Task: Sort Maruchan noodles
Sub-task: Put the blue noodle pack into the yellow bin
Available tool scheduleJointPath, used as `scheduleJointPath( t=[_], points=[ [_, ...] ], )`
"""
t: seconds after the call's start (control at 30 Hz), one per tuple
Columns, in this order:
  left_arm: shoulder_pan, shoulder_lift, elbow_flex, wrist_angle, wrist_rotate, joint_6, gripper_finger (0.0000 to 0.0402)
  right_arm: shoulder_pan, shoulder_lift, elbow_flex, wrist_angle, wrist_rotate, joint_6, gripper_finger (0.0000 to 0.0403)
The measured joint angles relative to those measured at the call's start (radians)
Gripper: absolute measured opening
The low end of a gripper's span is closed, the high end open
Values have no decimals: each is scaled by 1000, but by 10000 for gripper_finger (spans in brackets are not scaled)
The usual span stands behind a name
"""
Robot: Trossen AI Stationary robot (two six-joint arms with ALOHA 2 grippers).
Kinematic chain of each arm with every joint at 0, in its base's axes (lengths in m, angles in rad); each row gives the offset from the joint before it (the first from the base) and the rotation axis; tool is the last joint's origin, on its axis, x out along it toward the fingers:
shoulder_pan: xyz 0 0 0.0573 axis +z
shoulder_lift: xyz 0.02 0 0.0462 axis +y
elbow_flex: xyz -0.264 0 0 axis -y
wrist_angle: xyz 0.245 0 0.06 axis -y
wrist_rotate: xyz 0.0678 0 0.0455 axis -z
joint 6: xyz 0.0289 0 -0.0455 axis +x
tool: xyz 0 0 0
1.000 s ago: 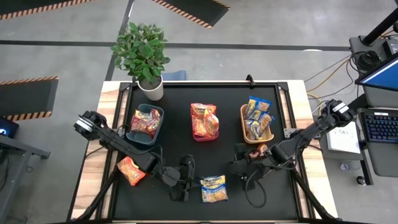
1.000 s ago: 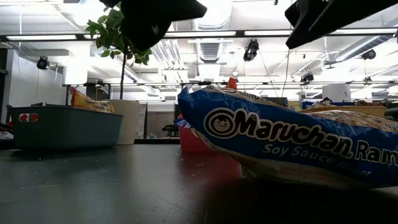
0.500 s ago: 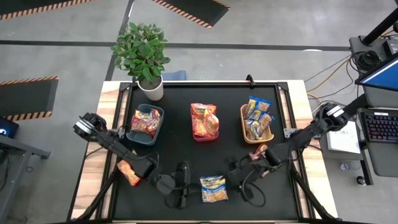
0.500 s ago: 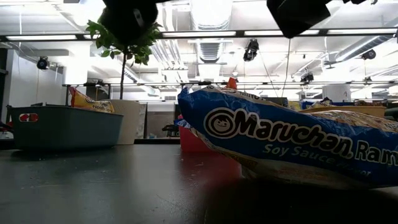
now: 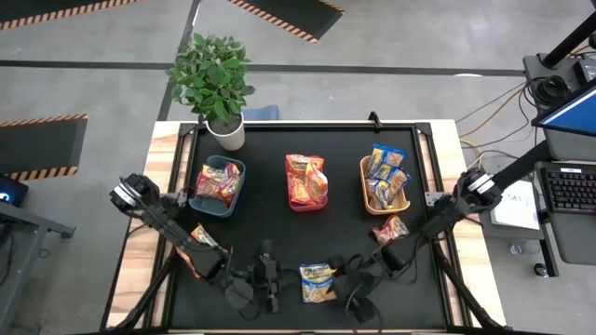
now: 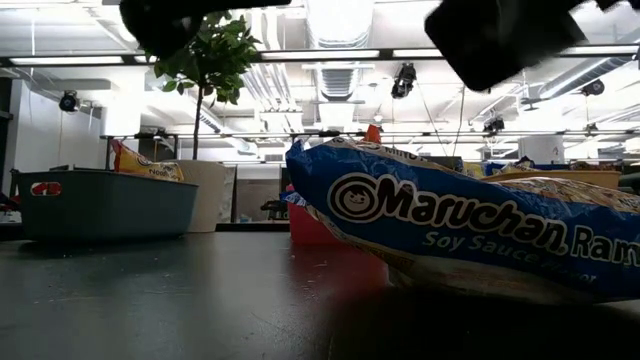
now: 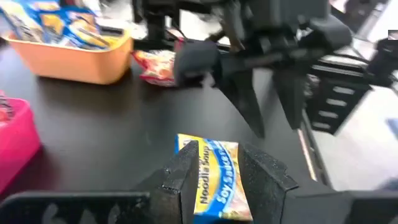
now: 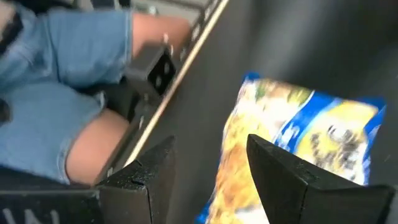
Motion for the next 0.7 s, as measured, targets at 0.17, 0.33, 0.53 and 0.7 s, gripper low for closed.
scheduleJointPath(
  t=[0.17,0.33,0.53,0.7],
  points=[
    [-35,39,0,28,-54,0,95,23,71,61,-75,6,45,182],
    [-49,55,7,37,-54,1,95,27,142,107,-75,25,73,182],
    [-51,51,33,41,-55,85,95,1,211,145,-71,127,71,182],
    [-52,45,74,43,-96,188,95,-49,263,201,-74,387,100,182]
  ],
)
